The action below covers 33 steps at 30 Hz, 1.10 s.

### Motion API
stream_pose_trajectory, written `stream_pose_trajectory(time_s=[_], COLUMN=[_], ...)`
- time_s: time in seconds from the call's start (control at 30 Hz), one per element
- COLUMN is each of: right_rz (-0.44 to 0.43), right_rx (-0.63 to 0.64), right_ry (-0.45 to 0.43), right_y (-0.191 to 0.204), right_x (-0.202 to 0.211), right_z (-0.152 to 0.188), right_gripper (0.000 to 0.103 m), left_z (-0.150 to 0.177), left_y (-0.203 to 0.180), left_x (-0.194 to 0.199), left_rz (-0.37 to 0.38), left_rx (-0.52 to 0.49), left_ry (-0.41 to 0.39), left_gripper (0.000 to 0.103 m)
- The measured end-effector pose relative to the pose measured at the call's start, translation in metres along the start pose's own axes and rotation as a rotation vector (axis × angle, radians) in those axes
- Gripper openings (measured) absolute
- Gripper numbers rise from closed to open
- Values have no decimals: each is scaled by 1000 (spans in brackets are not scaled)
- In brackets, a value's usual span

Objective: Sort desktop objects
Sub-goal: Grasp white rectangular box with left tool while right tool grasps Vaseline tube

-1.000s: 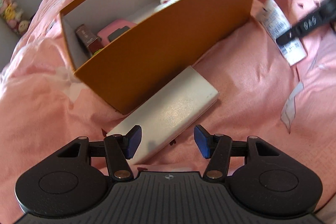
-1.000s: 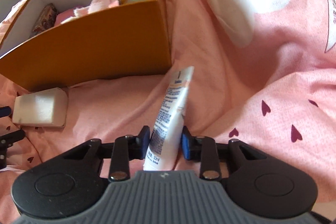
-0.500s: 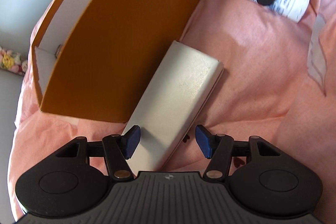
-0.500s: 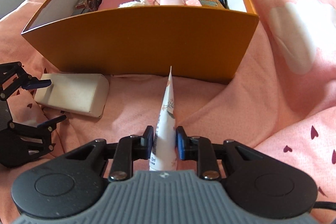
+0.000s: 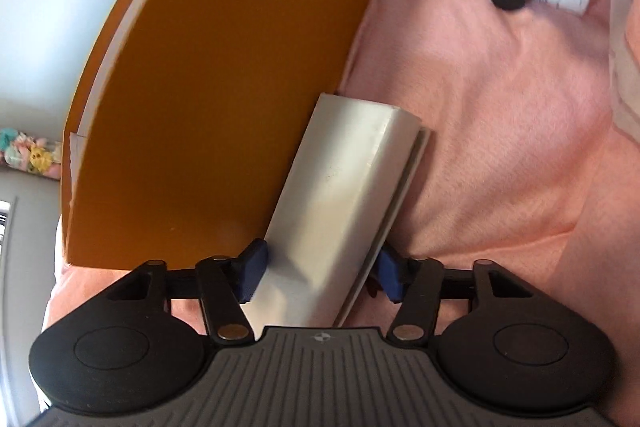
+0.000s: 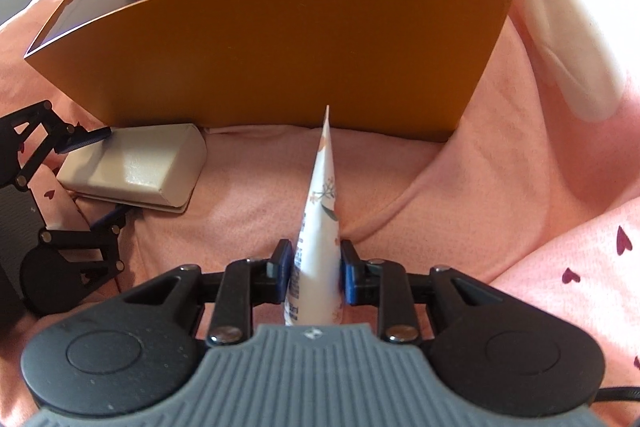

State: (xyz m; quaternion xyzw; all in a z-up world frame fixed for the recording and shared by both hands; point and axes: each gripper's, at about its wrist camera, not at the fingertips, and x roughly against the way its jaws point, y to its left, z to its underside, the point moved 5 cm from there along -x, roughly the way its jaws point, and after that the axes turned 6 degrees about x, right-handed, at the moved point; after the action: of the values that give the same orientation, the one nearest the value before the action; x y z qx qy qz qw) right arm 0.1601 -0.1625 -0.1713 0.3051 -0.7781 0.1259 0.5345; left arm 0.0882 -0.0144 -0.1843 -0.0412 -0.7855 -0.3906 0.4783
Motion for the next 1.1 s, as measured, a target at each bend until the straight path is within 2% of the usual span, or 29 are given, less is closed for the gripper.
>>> stream_pose_trajectory(time_s=[0.17,0.3,0.47,0.53,0.67,0.73,0.9,1.03,1.1], right_rz=[-2,-13,-114,-120,-67,-63,-50,-69,-69], right_rx=[0,-5,-53,-41,0,3,-21,-59,-57], right_ry=[-5,-11,-9,-3,8,2,-13,-21,-28], right_y=[1,3,5,9,16,17,9,2,2], right_x=[1,4,13,13,6,7,18,20,20], right_z=[-1,-2,-3,-4,-8,-10,-11,-15,-18], right_gripper=[29,28,27,27,30,30,37,37,30], left_z=[-1,-4,-7,-8,-13,-13,-17,-26,-31], left_y=[15,38,66,74,64,75,70,63,59], left_x=[17,26,33,28,18,7,9,12,13], left_rz=[90,216,435,485,512,499,471,456,464], left_rx=[56,181,354,413,493,496,483,457,463], left_ry=[-28,-20,10,31,84,68,9,-37,-33], left_gripper=[46,42,41,41,44,47,47,47,44])
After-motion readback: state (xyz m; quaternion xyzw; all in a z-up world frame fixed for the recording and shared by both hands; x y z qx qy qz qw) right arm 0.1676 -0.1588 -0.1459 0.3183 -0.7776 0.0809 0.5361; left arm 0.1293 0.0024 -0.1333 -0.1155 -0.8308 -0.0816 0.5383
